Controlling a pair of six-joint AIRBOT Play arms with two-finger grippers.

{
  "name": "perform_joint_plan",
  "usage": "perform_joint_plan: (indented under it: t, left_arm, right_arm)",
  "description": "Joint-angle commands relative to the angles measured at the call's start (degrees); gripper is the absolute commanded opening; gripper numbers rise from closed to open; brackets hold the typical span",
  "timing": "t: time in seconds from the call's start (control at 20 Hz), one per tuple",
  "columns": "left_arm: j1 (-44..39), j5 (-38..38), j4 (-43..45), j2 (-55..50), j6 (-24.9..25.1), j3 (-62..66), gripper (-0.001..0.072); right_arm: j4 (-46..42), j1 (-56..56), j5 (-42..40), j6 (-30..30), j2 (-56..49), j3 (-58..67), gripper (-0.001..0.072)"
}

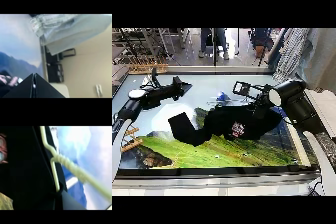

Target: Fold the clothes and pants, and hang the long-sleeved shirts on hangers.

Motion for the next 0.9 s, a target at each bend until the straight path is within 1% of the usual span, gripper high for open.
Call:
perform_joint_plan:
  t: [0.0,0.05,0.1,0.15,0.2,0.25,0.3,0.35,0.4,0.5,0.6,0.75,0.85]
  left_arm:
    - [-0.1,-1.4,-0.9,-0.2,2.3,0.0,0.0012]
    - [0.4,-1.6,-1.0,-0.2,2.3,0.0,0.0014]
    - [1.1,-2.6,-1.0,-0.2,2.3,0.0,0.008]
    - [1.9,-4.2,-0.9,-0.2,2.3,0.0,0.0191]
    - [2.8,-6.9,-0.9,-0.2,2.3,0.0,0.0356]
    - [3.5,-10.1,-0.9,-0.2,2.3,0.0,0.0478]
    - [3.7,-13.7,-0.9,-0.2,2.3,0.0,0.0496]
    - [3.7,-16.5,-0.6,-0.2,1.8,0.0,0.0495]
    - [2.8,-18.3,1.2,-0.2,-0.6,0.0,0.0495]
    - [-0.3,-18.9,8.8,-0.2,-5.4,0.0,0.0495]
    - [-4.7,-16.4,15.1,-0.2,-8.7,0.0,0.0496]
    - [-10.7,-6.5,15.6,-0.6,-10.5,0.0,0.0496]
    - [-13.2,-2.2,15.5,-1.6,-12.4,0.0,0.0496]
  right_arm:
    - [-1.3,0.1,-5.9,5.7,-0.2,-1.3,0.0033]
    - [-1.6,0.1,-6.9,6.2,-0.2,-1.2,0.0033]
    - [-2.1,0.1,-7.2,7.1,-0.2,-1.2,0.0033]
    - [-2.9,0.1,-7.3,8.4,-0.2,-1.2,0.0033]
    - [-4.0,0.1,-7.7,9.9,-0.1,-1.2,0.0033]
    - [-5.1,0.1,-8.3,12.0,-0.1,-1.2,0.0033]
    - [-5.7,0.1,-9.2,13.9,-0.1,-1.2,0.0033]
    - [-5.8,0.1,-10.1,15.4,-0.1,-1.2,0.0033]
    - [-5.7,0.1,-11.1,16.8,0.1,-1.2,0.0034]
    - [-5.3,0.4,-12.7,18.1,0.6,-1.2,0.0034]
    - [-4.6,0.6,-13.1,18.4,1.2,-1.2,0.0034]
    - [-3.0,0.6,-13.7,18.4,2.4,-1.2,0.0034]
    - [-2.4,0.6,-13.7,18.4,3.3,-1.2,0.0034]
